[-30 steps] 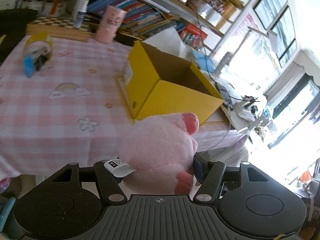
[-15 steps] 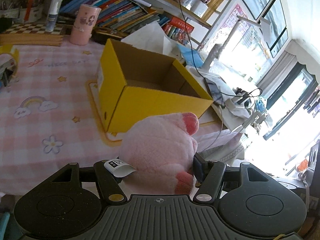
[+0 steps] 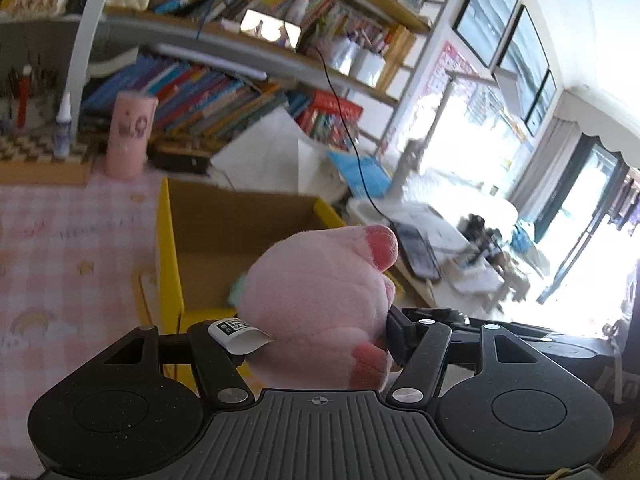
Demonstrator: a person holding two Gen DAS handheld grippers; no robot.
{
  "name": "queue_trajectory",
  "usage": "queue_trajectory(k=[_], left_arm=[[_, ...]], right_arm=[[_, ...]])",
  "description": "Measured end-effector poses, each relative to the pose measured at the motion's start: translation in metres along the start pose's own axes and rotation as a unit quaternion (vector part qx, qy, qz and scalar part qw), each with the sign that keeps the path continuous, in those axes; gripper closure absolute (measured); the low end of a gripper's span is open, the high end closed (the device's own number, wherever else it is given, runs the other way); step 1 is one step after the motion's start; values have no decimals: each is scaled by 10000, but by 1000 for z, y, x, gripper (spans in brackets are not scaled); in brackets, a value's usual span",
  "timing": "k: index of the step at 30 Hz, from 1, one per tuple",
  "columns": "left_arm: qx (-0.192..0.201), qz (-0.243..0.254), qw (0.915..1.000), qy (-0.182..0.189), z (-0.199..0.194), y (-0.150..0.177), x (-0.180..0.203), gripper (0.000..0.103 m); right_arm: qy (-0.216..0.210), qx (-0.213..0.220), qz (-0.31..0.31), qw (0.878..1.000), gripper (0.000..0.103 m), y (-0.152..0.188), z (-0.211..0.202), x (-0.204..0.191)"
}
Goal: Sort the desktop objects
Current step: 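Carry the plush and toy car with both tools over the yellow box, then open the left tool to drop the plush while the right tool drops the car into the box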
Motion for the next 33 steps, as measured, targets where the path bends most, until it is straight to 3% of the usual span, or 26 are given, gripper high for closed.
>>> queue_trajectory(k=[7, 11, 16, 21, 25, 29, 33], left_arm=[[296, 172, 9978, -573, 36, -33, -2, 39], [110, 543, 9941, -930, 67, -33, -3, 39], [-198, 829, 9879, -1296, 97, -23, -9, 39], [-675, 1033, 9814, -1472, 118, -13, -15, 39], [-1238, 1265, 9736, -1443, 134, -1, -17, 38], [-1455, 1507, 9676, -1410, 140, 2, -13, 37], [-1517, 1545, 9663, -1391, 141, 3, -14, 34]], right_arm=[[-254, 230, -506, 9981, 61, -49, 33, 9], [-418, 169, -797, 9958, 61, -64, 58, 11], [-626, -218, -1481, 9868, 61, -64, 97, 7], [-907, -836, -2120, 9695, 61, -50, 134, 4], [-1127, -1331, -2718, 9464, 61, -36, 159, -2], [-1324, -1732, -3009, 9284, 61, -25, 176, -5], [-1490, -2024, -2974, 9211, 61, -20, 186, -8]])
Point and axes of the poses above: each gripper's, at about its wrist camera, not at the fingertips, and z roughly the way its jaws point, x to its right, y to its underside, the point moved 9 cm from there along z, roughly the way its jaws point, and after that the axes turned 9 degrees about -y, right-handed, at the moved point
